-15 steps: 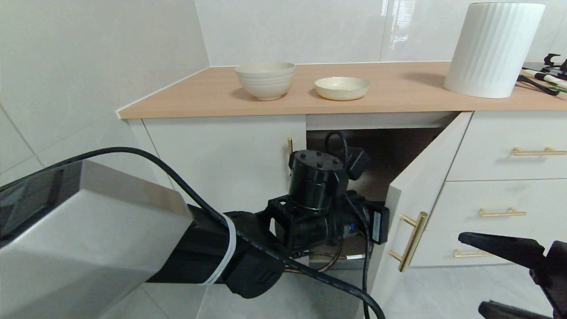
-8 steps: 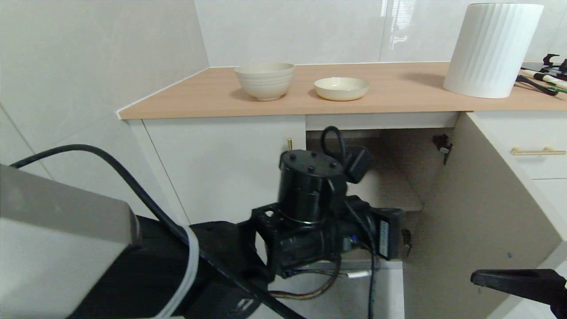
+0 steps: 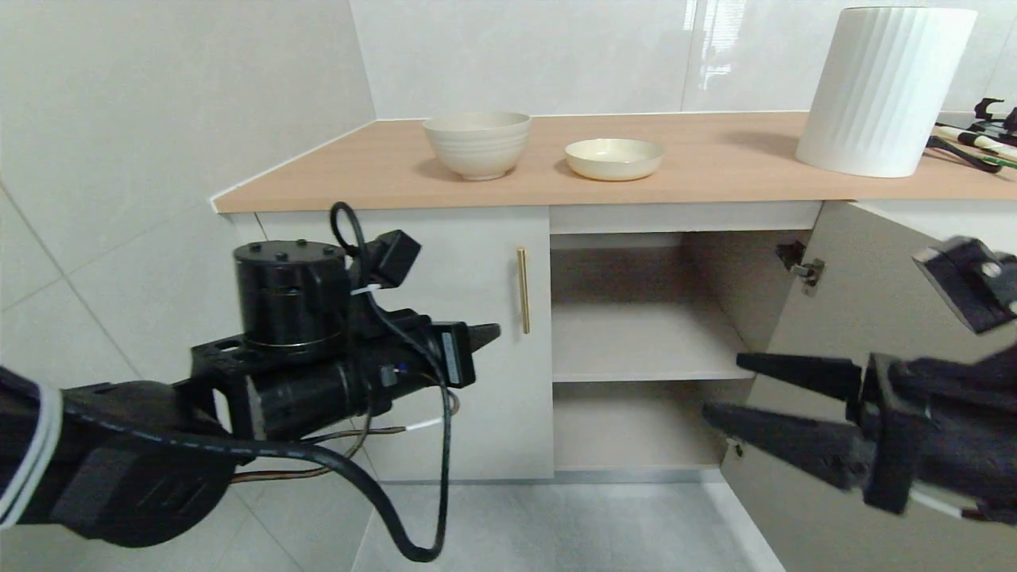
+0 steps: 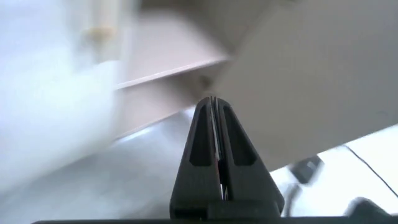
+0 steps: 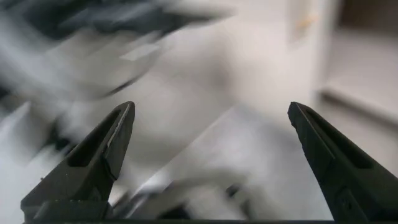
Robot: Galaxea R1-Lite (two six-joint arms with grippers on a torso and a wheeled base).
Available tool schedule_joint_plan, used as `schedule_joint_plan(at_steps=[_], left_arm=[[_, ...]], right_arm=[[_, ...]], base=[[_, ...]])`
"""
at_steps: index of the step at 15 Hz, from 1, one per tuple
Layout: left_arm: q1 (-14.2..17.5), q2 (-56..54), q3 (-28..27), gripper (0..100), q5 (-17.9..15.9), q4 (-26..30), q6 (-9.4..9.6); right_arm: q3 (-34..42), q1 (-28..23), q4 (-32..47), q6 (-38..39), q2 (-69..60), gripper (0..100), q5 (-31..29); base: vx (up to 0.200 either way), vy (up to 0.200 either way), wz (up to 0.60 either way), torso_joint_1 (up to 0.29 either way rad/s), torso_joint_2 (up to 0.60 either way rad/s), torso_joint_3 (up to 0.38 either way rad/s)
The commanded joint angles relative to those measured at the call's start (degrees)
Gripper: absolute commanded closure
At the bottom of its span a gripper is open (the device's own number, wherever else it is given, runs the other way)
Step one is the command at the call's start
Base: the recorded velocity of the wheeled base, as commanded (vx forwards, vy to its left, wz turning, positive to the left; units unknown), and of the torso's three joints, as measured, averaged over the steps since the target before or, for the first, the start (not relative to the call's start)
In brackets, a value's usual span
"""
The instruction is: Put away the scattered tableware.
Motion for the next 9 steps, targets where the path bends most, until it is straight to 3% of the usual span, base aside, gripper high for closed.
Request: schedule_joint_plan(at_steps=[1,4,5,6,9], left_arm=[[6.7,-7.19,5.83,100,-0.1,-0.03,0.12],[9.78,-10.18,8.03,100,-0.28,0.32,0.12],[9.78,-10.18,8.47,0,-0.19,0.32,0.82],[9.78,-10.27,8.73,0,-0.1,0.06,2.23],[9.78,-12.91,9.96,0,-0.45,0.06,3.02]], right_arm=[[-10.99,-7.09,1.62,-0.03,12.07,0,-1.32],[-19.87,-9.46,12.52,-0.11,14.09,0,-1.59],[-20.05,-9.46,12.96,-0.11,13.92,0,-1.76],[-19.52,-9.46,13.05,-0.11,13.56,0,-2.73],[-17.06,-9.2,12.96,-0.91,11.37,0,-4.4]], base=[[0.0,0.0,0.0,0.0,0.0,0.0],[0.0,0.0,0.0,0.0,0.0,0.0],[0.0,0.0,0.0,0.0,0.0,0.0],[0.0,0.0,0.0,0.0,0.0,0.0],[0.0,0.0,0.0,0.0,0.0,0.0]])
